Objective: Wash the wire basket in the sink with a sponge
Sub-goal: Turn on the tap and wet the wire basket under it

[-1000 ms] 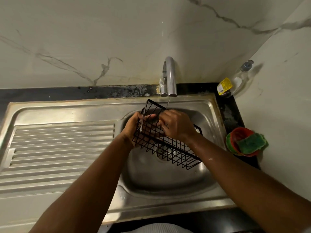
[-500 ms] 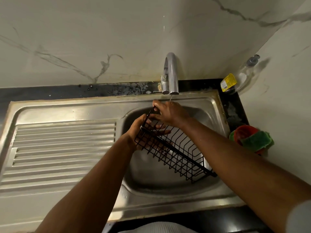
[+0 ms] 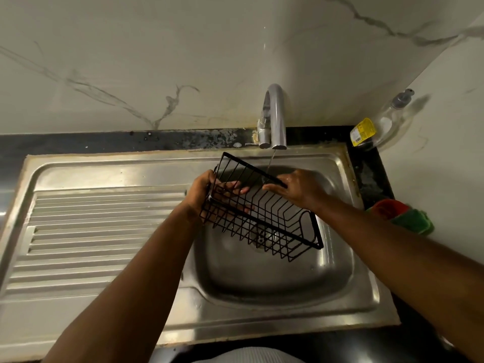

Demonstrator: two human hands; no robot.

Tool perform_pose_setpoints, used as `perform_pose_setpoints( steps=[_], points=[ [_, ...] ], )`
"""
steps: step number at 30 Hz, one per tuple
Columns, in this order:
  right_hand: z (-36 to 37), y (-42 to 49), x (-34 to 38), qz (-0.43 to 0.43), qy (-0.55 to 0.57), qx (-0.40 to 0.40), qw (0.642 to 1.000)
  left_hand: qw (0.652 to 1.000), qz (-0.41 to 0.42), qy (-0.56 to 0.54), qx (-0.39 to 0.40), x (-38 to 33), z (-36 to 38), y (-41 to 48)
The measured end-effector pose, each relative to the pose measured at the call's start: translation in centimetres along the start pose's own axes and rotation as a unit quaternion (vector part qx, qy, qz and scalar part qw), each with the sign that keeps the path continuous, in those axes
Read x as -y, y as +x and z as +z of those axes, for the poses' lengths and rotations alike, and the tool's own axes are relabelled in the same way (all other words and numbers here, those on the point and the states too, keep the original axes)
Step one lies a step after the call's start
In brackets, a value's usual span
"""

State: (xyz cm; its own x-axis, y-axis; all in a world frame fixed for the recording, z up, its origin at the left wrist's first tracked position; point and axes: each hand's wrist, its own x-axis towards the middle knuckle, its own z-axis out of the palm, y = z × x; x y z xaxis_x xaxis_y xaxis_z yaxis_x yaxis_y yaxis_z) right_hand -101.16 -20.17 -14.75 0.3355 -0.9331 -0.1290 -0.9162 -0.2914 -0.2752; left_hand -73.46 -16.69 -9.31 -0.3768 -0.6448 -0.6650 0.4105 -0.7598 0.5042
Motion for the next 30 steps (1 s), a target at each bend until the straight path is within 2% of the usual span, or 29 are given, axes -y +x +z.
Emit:
perform_pose_setpoints(
  steps=[5, 9, 12, 14, 17, 19, 21, 24, 27, 30],
  points=[
    [-0.4, 2.0, 2.4, -0.042, 0.018, -0.016, 0.999, 0.998, 0.032, 0.055, -0.008, -0.3, 1.3, 0.0],
    [-0.9, 4.7, 5.4, -0.075, 0.058, -0.127, 0.987, 0.990, 0.057, 0.125, -0.009, 0.1, 3.4, -0.2],
    [-0.6, 6.0, 7.2, -0.075, 0.008, -0.177, 0.981, 0.996, 0.041, 0.082, -0.002, 0.2, 3.3, -0.2],
    [-0.5, 6.3, 7.7, -0.064, -0.021, -0.155, 0.986, 0.998, 0.037, 0.058, -0.009, 0.1, 2.6, -0.3],
    [-0.8, 6.1, 6.4, -0.074, -0.028, -0.054, 0.995, 0.998, 0.037, 0.054, -0.008, 0.1, 1.1, -0.5],
    [-1.0, 5.4, 4.4, -0.036, 0.009, 0.013, 0.999, 0.999, 0.034, 0.017, -0.024, -0.3, 0.0, -0.6],
    [-1.0, 4.2, 2.3, 0.017, 0.063, 0.038, 0.997, 0.999, 0.029, 0.002, -0.033, -1.0, -0.3, -0.7],
    [-0.3, 3.2, 0.5, 0.037, 0.120, 0.071, 0.990, 0.998, 0.032, 0.020, -0.043, -1.6, -0.1, -0.9],
    [-1.1, 3.6, 0.8, 0.052, 0.103, 0.121, 0.986, 0.997, 0.024, 0.044, -0.055, -1.1, -0.6, -0.6],
    [-2.6, 4.5, 2.5, 0.030, 0.029, 0.174, 0.984, 0.997, 0.024, 0.044, -0.065, -0.4, -0.6, -0.5]
  ],
)
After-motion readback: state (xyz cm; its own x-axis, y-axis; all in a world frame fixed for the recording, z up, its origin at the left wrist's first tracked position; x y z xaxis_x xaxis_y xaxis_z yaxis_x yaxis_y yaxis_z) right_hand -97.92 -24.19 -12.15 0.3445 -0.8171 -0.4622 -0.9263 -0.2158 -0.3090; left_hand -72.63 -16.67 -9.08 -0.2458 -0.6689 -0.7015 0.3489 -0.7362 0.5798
